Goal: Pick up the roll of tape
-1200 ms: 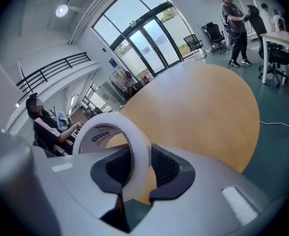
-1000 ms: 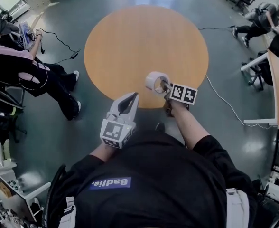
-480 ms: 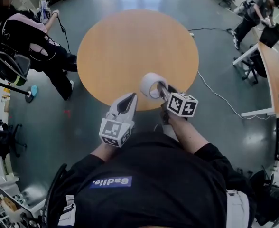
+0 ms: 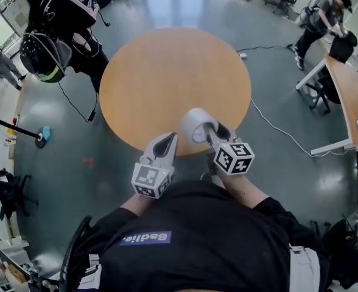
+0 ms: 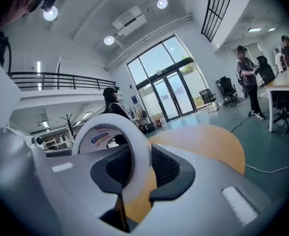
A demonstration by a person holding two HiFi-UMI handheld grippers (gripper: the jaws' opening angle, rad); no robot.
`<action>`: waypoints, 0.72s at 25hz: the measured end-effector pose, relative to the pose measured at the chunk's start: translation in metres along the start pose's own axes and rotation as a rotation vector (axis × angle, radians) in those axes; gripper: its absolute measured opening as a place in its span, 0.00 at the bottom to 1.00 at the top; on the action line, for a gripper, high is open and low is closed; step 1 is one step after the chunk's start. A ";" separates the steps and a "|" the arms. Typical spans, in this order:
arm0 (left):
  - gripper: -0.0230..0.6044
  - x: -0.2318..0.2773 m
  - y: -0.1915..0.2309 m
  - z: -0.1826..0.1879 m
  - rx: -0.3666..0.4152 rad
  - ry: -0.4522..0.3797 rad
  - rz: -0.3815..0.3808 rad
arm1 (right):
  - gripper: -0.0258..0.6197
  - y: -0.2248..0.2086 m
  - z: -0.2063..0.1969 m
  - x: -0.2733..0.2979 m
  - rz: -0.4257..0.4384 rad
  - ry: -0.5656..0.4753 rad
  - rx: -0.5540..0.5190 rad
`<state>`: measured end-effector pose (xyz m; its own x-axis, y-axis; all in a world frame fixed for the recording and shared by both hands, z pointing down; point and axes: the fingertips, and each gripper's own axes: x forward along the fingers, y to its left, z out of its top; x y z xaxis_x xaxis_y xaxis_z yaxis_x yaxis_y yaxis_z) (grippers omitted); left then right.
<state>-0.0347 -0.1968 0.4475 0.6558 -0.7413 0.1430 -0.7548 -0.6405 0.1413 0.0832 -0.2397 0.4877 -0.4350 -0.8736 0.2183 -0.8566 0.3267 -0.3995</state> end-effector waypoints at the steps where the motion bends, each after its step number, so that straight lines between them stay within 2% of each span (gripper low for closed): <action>1: 0.06 0.001 0.000 -0.001 0.002 -0.001 -0.004 | 0.20 0.001 0.001 -0.001 0.001 -0.011 -0.011; 11: 0.06 0.003 0.009 -0.004 0.011 -0.008 -0.004 | 0.20 0.019 -0.001 0.003 0.035 -0.036 -0.113; 18: 0.06 0.012 0.008 -0.009 0.012 -0.003 0.004 | 0.20 0.012 -0.005 0.006 0.057 -0.019 -0.119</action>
<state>-0.0324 -0.2089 0.4587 0.6524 -0.7448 0.1403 -0.7579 -0.6396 0.1287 0.0685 -0.2396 0.4884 -0.4794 -0.8588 0.1807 -0.8581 0.4154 -0.3019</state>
